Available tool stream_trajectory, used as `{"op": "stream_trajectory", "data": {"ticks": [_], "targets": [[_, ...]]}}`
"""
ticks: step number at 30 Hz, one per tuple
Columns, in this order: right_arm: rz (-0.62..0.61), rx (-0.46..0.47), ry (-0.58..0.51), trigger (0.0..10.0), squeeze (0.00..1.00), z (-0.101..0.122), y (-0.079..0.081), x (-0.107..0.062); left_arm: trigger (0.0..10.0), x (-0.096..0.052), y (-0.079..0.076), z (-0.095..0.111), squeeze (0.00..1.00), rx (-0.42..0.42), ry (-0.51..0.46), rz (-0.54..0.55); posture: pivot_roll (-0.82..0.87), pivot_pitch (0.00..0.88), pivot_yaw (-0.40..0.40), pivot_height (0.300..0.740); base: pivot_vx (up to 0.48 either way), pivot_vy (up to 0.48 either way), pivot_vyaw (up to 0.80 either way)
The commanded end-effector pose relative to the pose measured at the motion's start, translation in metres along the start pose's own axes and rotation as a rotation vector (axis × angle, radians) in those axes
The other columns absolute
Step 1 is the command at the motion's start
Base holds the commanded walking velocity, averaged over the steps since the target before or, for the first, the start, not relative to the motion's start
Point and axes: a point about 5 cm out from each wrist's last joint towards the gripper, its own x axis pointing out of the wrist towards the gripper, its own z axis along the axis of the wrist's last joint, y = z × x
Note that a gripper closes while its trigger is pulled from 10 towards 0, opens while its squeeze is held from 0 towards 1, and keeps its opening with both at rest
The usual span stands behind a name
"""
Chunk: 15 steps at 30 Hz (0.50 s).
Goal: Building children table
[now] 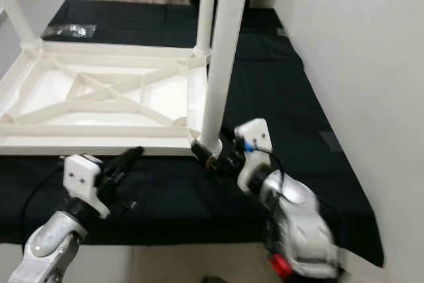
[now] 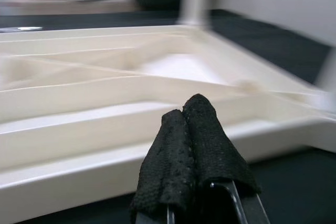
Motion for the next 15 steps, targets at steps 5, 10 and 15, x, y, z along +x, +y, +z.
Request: {"op": "stream_trajectory", "data": {"ticks": [5,10,15], "targets": [[0.109,-0.094,0.091,10.0,1.0,-0.013,-0.003,-0.01,10.0,-0.005,0.011,-0.007,0.0,0.028,0.059,0.048,-0.04,0.056,-0.002,0.74,0.0,0.0,0.0],[-0.016,-0.093,0.026,10.0,1.0,-0.004,-0.02,0.001,10.0,-0.008,0.013,-0.007,0.0,0.03,0.064,0.059,-0.02,0.043,0.002,0.74,0.0,0.0,0.0],[-0.175,-0.097,-0.047,10.0,1.0,0.011,-0.042,0.018,10.0,-0.013,0.016,-0.009,0.0,0.031,0.075,0.104,0.01,0.04,-0.008,0.74,0.0,0.0,0.0]]}}
